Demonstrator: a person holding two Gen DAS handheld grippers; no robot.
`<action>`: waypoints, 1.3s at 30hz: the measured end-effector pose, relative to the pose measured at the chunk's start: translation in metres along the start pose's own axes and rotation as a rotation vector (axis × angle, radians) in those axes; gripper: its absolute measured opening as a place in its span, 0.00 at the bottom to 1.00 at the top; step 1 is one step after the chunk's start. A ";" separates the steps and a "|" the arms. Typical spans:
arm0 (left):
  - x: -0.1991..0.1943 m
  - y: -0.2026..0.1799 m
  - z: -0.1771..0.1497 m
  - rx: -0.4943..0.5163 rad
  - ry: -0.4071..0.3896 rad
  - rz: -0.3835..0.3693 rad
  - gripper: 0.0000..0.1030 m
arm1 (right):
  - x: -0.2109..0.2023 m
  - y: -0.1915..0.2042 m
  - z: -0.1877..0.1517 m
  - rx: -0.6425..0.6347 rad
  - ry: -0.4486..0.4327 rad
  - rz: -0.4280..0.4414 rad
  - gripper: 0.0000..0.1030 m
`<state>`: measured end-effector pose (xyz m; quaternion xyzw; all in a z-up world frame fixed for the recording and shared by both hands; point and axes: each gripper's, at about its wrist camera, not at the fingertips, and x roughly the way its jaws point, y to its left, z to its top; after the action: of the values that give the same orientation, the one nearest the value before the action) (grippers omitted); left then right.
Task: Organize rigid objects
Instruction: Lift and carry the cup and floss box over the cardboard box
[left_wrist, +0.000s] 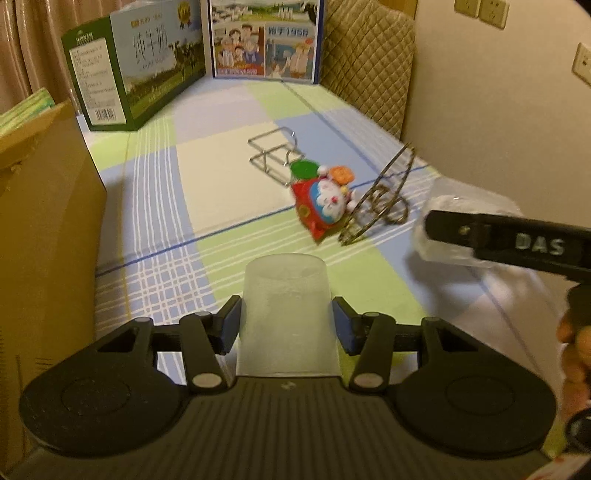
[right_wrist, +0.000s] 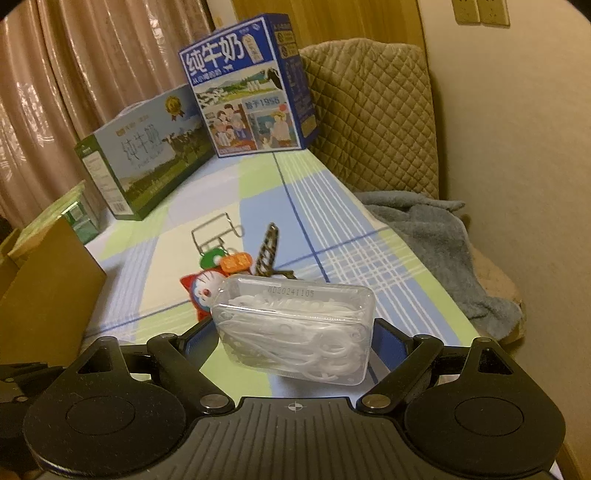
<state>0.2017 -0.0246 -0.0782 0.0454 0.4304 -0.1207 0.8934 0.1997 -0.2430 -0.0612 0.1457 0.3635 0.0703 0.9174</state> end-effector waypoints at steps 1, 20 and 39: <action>-0.007 -0.001 0.001 -0.006 -0.010 -0.003 0.46 | -0.004 0.001 0.002 0.005 -0.005 0.006 0.83; -0.148 0.055 -0.008 -0.124 -0.156 0.080 0.46 | -0.094 0.087 0.017 -0.077 -0.034 0.186 0.83; -0.229 0.188 -0.033 -0.196 -0.188 0.240 0.46 | -0.079 0.231 0.022 -0.258 0.047 0.353 0.83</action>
<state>0.0875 0.2034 0.0753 -0.0023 0.3460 0.0257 0.9379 0.1518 -0.0479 0.0785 0.0870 0.3417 0.2792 0.8931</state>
